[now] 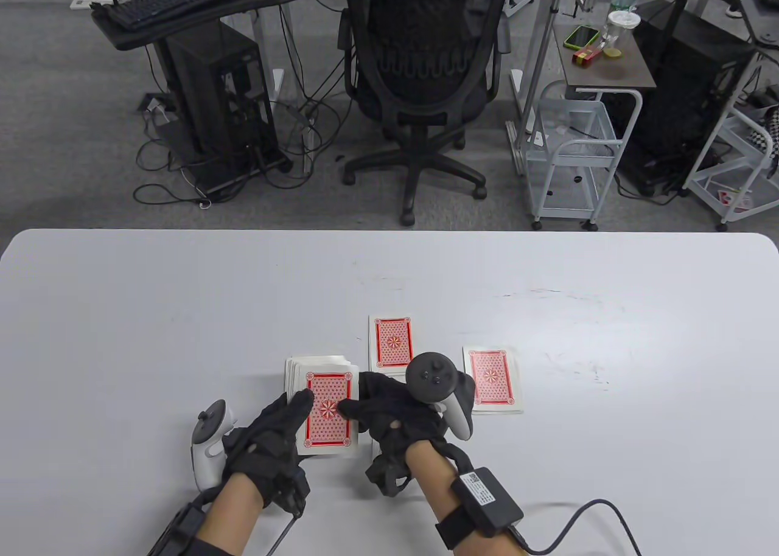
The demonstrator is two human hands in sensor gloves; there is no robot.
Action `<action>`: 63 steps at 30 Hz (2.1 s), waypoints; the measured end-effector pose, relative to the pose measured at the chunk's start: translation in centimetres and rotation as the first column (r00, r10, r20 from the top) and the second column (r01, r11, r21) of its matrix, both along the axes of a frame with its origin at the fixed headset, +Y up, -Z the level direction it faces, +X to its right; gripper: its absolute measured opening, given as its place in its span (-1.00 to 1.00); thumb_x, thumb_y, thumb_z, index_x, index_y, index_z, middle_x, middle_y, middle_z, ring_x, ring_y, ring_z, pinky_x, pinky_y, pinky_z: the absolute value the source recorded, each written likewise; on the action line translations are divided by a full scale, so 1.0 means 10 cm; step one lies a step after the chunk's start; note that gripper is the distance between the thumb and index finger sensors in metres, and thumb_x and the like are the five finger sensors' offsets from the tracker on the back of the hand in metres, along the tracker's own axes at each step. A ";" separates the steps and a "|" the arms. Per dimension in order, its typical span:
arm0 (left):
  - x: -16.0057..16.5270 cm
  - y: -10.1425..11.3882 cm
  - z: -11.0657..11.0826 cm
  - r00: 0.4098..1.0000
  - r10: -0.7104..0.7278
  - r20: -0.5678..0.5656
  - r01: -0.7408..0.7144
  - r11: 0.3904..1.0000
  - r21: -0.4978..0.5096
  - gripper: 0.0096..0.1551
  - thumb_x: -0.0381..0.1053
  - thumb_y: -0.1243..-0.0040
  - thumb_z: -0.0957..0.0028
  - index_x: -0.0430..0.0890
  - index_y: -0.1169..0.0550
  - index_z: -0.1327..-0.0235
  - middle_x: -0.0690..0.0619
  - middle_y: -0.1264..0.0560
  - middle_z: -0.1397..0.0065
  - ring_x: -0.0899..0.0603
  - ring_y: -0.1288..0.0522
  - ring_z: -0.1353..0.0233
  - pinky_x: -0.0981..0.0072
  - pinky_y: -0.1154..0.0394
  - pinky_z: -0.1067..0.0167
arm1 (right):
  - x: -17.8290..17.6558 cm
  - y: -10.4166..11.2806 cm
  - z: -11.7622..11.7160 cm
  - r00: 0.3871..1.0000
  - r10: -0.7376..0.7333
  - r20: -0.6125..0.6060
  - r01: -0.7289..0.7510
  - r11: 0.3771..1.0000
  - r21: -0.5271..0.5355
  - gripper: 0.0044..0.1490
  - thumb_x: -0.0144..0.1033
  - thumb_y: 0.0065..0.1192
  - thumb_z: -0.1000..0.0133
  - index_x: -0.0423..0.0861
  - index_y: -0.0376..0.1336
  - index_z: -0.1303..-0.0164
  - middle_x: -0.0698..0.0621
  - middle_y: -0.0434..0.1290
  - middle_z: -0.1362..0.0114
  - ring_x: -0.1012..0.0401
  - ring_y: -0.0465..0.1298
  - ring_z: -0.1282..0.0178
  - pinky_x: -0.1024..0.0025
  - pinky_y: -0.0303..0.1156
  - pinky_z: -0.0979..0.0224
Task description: Four-player card dealing with fan arrangement
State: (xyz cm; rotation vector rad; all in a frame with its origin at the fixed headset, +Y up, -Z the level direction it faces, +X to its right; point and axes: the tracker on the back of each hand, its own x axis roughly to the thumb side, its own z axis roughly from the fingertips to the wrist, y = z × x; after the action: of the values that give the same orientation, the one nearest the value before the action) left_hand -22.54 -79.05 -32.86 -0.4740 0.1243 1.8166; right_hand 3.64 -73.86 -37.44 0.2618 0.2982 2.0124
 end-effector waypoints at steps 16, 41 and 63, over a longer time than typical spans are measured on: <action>-0.32 -0.03 -0.01 0.992 -0.030 -0.124 0.025 0.999 -0.036 -0.47 0.26 -0.24 -0.09 0.14 -0.48 -0.30 0.19 -0.60 -0.31 -0.12 -0.70 -0.23 0.04 -0.64 -0.13 | 0.40 -0.09 -0.04 0.789 0.614 0.036 -0.612 0.789 -0.047 0.00 -0.17 0.47 -0.10 -0.39 0.04 -0.54 0.01 0.52 -0.10 0.27 0.64 0.34 -0.04 0.47 -0.14; 0.05 0.06 0.08 0.999 -0.042 -0.014 0.042 0.999 0.024 -0.47 0.27 -0.26 -0.08 0.13 -0.49 -0.28 0.18 -0.61 -0.30 -0.14 -0.70 -0.22 -0.01 -0.64 -0.11 | -0.09 0.07 0.14 0.995 0.100 -0.026 -0.097 0.990 0.104 -0.21 -0.15 0.47 -0.07 -0.22 0.19 -0.39 0.00 0.45 -0.18 0.12 0.67 0.05 -0.18 0.40 -0.23; -1.09 -0.06 -0.03 0.920 0.009 -0.391 -0.039 0.997 -0.068 -0.46 0.29 -0.19 -0.13 0.14 -0.46 -0.33 0.19 -0.58 -0.34 -0.13 -0.68 -0.25 0.02 -0.63 -0.15 | -0.73 0.19 -0.63 0.912 0.406 -0.051 -0.406 0.914 0.008 -0.07 -0.22 0.42 -0.13 -0.41 0.04 -0.51 0.00 0.53 -0.10 0.22 0.70 0.27 -0.05 0.48 -0.16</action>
State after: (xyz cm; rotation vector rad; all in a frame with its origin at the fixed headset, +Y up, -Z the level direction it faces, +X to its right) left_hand -33.41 -79.69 -33.21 -0.1577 0.4646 1.9174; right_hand -3.67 -71.99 -43.76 0.2664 0.4156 2.4195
